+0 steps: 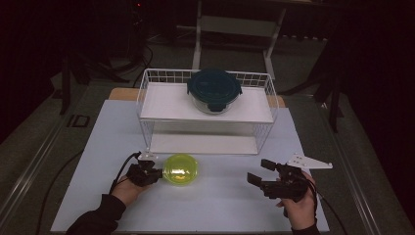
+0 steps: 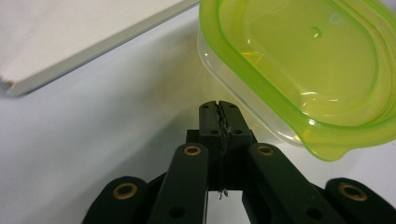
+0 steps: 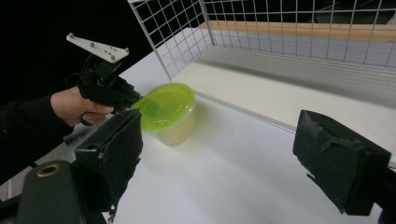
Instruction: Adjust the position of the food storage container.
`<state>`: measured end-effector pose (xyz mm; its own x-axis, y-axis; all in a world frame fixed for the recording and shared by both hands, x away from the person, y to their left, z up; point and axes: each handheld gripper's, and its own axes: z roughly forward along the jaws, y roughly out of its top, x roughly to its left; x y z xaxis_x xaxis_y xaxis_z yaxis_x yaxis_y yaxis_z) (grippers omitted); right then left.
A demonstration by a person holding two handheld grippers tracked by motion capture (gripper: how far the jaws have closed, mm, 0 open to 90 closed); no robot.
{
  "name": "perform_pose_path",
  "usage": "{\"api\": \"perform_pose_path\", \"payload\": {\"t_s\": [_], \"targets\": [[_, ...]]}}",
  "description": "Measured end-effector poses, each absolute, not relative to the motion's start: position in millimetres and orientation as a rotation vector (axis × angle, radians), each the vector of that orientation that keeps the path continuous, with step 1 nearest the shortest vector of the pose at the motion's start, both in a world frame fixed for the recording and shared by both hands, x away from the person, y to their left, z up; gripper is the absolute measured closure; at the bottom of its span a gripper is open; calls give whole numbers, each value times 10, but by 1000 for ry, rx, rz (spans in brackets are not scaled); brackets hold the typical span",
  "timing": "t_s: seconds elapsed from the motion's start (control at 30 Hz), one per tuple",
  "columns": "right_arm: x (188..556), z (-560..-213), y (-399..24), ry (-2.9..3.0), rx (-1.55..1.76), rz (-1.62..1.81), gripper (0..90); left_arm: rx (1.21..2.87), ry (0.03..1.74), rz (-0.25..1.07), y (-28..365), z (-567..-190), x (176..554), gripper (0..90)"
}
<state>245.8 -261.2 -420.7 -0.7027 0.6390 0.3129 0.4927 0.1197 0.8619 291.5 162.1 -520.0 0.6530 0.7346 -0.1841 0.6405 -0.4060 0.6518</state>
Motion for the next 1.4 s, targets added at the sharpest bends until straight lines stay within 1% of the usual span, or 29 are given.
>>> {"api": "perform_pose_path", "payload": {"t_s": [0.83,1.4], "targets": [[2401,-4208,-2633,2217,1089,1629,157,2184,989,105,1175,-5247,3083,885],[2403,-4221,-2617,2208,1073,1603,157,2201,954,62,978,-5254,3076,885]]}}
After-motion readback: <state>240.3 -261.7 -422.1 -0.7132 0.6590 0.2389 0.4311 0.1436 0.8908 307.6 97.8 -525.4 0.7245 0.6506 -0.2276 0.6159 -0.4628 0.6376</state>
